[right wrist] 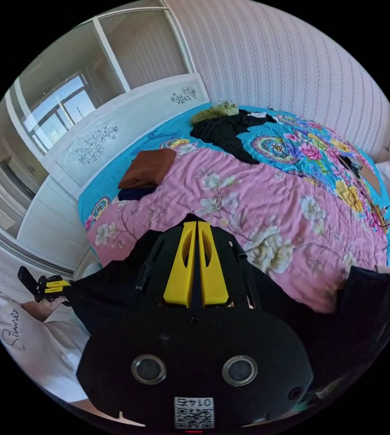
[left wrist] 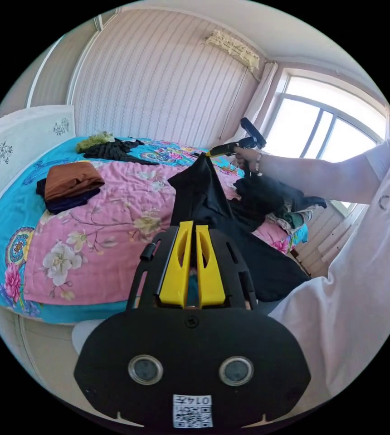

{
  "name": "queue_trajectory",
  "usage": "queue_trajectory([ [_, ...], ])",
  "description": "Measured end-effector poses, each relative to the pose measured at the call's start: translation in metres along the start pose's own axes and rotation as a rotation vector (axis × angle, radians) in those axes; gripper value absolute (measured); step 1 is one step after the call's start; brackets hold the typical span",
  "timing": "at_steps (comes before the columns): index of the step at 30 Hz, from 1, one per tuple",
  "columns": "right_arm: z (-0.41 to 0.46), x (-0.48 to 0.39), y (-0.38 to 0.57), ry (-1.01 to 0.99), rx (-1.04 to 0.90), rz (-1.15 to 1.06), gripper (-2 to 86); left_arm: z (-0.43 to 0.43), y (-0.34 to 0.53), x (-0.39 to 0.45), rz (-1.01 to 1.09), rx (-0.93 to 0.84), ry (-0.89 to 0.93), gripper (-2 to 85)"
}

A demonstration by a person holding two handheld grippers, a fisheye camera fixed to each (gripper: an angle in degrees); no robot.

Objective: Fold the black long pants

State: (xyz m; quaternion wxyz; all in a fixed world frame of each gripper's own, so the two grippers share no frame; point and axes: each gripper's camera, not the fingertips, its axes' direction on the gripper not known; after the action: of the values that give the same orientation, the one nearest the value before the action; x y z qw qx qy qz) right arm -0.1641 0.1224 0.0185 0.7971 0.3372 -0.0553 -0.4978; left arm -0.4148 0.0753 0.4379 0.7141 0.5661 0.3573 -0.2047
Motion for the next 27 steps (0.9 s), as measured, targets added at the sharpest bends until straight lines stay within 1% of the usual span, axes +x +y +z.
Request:
queue_trajectory([
  [4, -0.016, -0.007, -0.045, 0.008, 0.069, -0.053, -0.3, -0.014, -0.035, -0.031, -0.015, 0.139, 0.017, -1.0],
  [6, -0.029, -0.019, -0.082, -0.014, 0.168, -0.098, -0.3, -0.033, -0.062, -0.047, 0.019, 0.260, -0.030, -1.0],
  [7, -0.031, -0.023, -0.092, -0.032, 0.191, -0.107, -0.3, -0.038, -0.068, -0.051, 0.027, 0.292, -0.051, -1.0],
  [9, -0.027, -0.042, -0.132, -0.123, 0.215, -0.150, -0.3, -0.061, -0.084, -0.073, 0.021, 0.391, -0.146, -1.0],
  [10, -0.022, -0.047, -0.142, -0.159, 0.208, -0.165, -0.3, -0.067, -0.084, -0.080, 0.012, 0.409, -0.176, -1.0],
  [12, 0.011, -0.074, -0.169, -0.245, 0.136, -0.226, -0.3, -0.079, -0.076, -0.114, -0.048, 0.420, -0.318, -1.0],
  [13, 0.023, -0.082, -0.173, -0.256, 0.112, -0.244, -0.3, -0.080, -0.072, -0.123, -0.066, 0.403, -0.354, -0.9],
  [15, 0.074, -0.108, -0.172, -0.267, 0.025, -0.296, -0.5, -0.066, -0.047, -0.168, -0.158, 0.263, -0.494, -0.8],
  [16, 0.085, -0.112, -0.168, -0.262, 0.018, -0.294, -0.6, -0.059, -0.039, -0.181, -0.176, 0.220, -0.526, -0.7],
  [18, 0.125, -0.115, -0.143, -0.267, -0.002, -0.245, -0.5, -0.019, 0.003, -0.234, -0.280, 0.024, -0.627, 0.0],
  [19, 0.133, -0.113, -0.135, -0.275, -0.017, -0.234, -0.5, -0.008, 0.014, -0.248, -0.325, -0.024, -0.634, 0.3],
  [20, 0.143, -0.106, -0.118, -0.306, -0.046, -0.242, -0.4, 0.014, 0.037, -0.274, -0.416, -0.105, -0.616, 1.0],
  [21, 0.146, -0.094, -0.098, -0.323, -0.063, -0.247, -0.4, 0.033, 0.060, -0.295, -0.501, -0.155, -0.569, 1.9],
  [23, 0.138, -0.064, -0.063, -0.330, -0.065, -0.235, -0.2, 0.054, 0.083, -0.313, -0.566, -0.199, -0.533, 3.0],
  [25, 0.119, -0.024, -0.022, -0.323, -0.061, -0.206, 0.0, 0.066, 0.094, -0.316, -0.559, -0.182, -0.532, 3.7],
  [27, 0.083, 0.039, 0.048, -0.280, -0.048, -0.121, 0.3, 0.079, 0.096, -0.314, -0.520, -0.206, -0.572, 4.2],
])
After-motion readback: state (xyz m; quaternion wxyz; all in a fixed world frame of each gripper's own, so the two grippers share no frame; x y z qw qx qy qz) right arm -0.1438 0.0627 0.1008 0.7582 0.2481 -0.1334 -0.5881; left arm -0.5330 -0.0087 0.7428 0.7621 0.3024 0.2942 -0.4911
